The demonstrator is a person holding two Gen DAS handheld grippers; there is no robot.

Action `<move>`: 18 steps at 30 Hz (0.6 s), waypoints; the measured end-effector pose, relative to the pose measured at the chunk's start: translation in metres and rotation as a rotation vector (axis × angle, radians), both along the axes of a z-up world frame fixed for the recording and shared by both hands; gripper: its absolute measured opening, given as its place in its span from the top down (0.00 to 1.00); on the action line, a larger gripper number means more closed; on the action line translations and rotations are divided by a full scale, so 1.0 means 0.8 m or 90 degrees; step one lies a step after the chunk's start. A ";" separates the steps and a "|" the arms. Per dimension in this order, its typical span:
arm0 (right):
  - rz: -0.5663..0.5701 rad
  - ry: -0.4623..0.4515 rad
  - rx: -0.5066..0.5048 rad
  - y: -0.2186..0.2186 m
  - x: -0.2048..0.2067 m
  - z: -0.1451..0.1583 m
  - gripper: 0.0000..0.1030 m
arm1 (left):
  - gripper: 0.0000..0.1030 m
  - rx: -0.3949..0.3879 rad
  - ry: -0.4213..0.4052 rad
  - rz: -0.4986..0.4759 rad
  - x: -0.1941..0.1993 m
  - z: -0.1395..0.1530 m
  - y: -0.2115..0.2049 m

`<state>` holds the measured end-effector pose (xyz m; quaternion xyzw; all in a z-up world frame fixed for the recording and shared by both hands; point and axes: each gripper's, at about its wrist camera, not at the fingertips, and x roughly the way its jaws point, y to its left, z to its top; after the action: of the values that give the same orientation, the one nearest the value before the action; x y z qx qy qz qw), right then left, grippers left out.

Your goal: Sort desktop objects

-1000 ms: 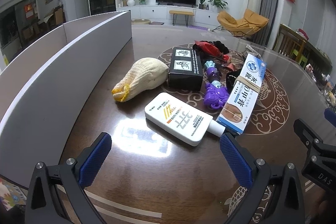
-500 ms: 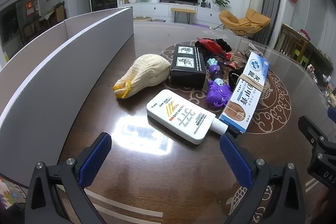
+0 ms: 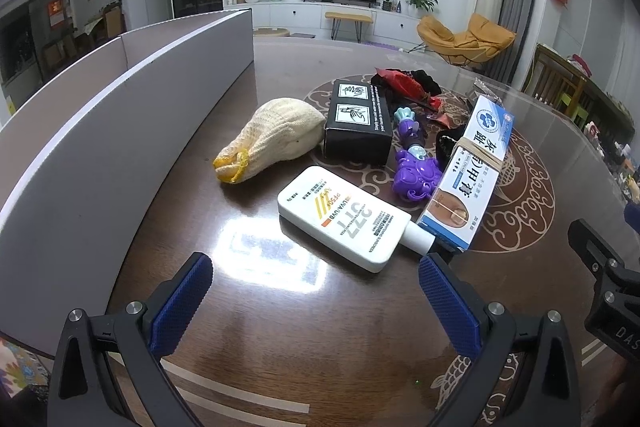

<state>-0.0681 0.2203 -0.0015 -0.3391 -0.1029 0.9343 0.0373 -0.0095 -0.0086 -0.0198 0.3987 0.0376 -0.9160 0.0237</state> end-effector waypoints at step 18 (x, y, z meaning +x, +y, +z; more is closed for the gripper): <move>0.002 -0.001 0.005 -0.006 0.001 -0.008 0.00 | 0.00 0.002 0.000 -0.001 -0.001 -0.001 0.000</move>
<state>-0.0676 0.2156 -0.0075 -0.3398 -0.1075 0.9336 0.0370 -0.0103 -0.0083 -0.0206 0.3990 0.0385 -0.9159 0.0221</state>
